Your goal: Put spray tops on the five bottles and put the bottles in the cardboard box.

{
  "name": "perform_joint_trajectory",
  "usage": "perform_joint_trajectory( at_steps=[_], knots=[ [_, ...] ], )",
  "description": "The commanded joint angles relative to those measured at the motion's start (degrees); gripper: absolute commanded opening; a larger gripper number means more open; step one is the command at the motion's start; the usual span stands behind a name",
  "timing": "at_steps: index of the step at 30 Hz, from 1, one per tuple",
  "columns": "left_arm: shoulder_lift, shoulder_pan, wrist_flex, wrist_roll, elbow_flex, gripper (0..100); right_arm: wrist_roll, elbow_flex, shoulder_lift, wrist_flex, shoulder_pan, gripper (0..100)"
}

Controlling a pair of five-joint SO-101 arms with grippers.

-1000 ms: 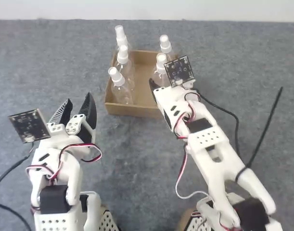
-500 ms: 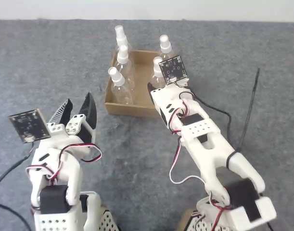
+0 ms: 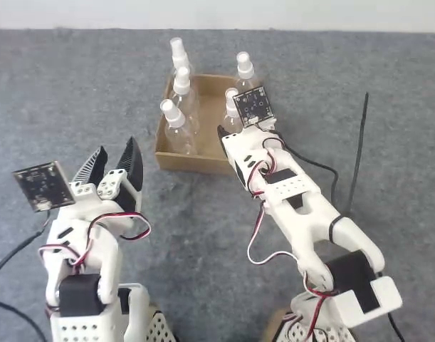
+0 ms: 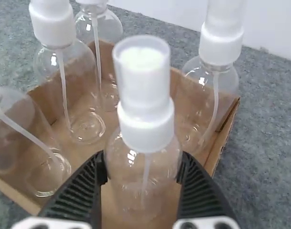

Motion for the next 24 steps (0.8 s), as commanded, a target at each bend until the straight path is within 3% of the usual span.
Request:
perform_joint_trajectory(
  at_steps=[1,16,24],
  knots=[
    [-0.9,-0.2,-1.8,0.2,-3.0,18,0.0,-3.5,-0.3,-0.7,0.5,1.0],
    [-0.9,-0.2,-1.8,0.2,-3.0,18,0.0,-3.3,-0.3,-0.7,0.4,1.3],
    [-0.9,-0.2,-1.8,0.2,-3.0,18,0.0,-3.3,-0.7,2.2,0.0,16.5]
  ],
)
